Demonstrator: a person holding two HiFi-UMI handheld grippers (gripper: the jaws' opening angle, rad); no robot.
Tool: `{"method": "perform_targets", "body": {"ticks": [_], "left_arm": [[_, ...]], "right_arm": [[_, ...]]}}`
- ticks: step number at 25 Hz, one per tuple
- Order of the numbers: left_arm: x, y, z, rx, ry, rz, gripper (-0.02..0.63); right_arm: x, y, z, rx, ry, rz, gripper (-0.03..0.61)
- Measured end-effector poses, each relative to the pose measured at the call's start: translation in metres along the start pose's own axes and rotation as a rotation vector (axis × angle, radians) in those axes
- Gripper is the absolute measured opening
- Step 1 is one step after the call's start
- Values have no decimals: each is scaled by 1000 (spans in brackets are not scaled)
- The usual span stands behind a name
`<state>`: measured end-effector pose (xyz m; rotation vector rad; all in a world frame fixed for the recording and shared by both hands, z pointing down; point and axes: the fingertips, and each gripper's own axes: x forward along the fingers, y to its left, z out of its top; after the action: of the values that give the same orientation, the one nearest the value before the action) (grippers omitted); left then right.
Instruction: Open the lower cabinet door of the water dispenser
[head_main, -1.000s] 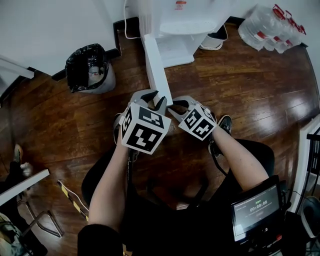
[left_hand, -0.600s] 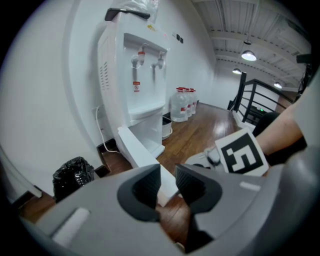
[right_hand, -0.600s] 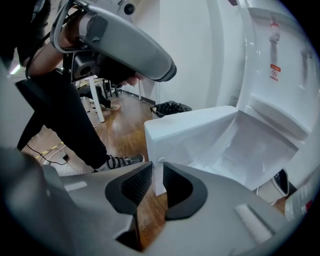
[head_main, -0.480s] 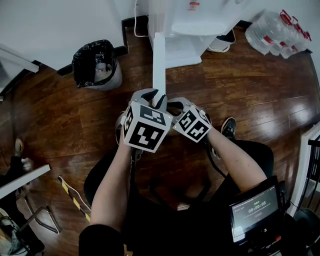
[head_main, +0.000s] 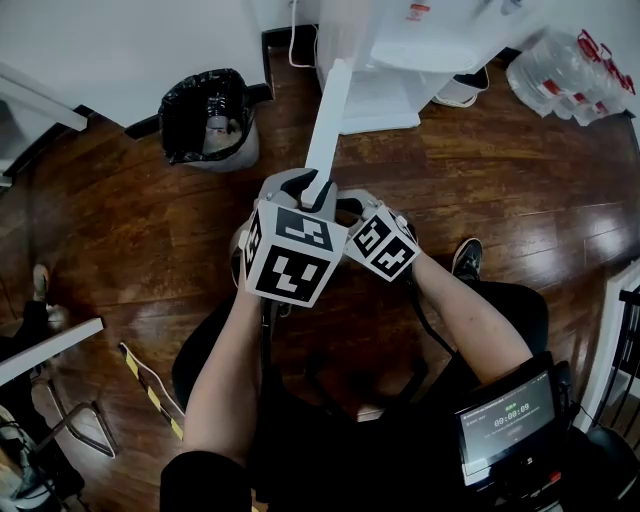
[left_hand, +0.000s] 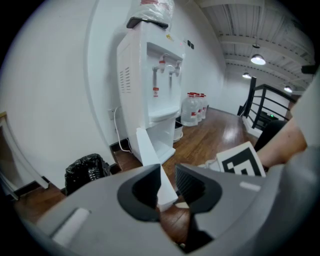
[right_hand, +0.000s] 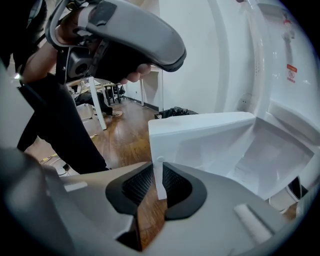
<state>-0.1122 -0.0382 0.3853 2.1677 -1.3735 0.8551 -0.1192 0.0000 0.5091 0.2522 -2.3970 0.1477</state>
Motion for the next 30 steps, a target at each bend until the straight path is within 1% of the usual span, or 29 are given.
{"method": "perform_targets", "body": {"ticks": [4, 6, 8, 12, 14, 19, 22, 26, 30], "left_arm": [[-11, 28, -2, -44, -10, 51, 112], [-12, 43, -15, -68, 5, 81, 112], [-9, 53, -31, -73, 40, 99, 112], [7, 51, -61, -66, 114, 77, 112], [13, 50, -69, -72, 127, 67, 109], [10, 70, -72, -120, 109, 90, 103], [8, 80, -73, -131, 103, 101, 103], [6, 90, -73, -147, 92, 118, 103], [6, 100, -73, -162, 74, 143, 103]], "right_arm": [[9, 4, 11, 0, -13, 1, 64], [14, 6, 14, 2, -18, 0, 64], [19, 7, 18, 3, -26, 1, 64], [29, 9, 28, 5, -42, 5, 63], [35, 9, 34, 3, -46, 6, 63], [50, 10, 47, 14, -61, 20, 58], [57, 9, 53, 10, -67, 22, 52], [63, 7, 58, 3, -76, 8, 52], [61, 2, 54, 9, -71, -11, 64]]}}
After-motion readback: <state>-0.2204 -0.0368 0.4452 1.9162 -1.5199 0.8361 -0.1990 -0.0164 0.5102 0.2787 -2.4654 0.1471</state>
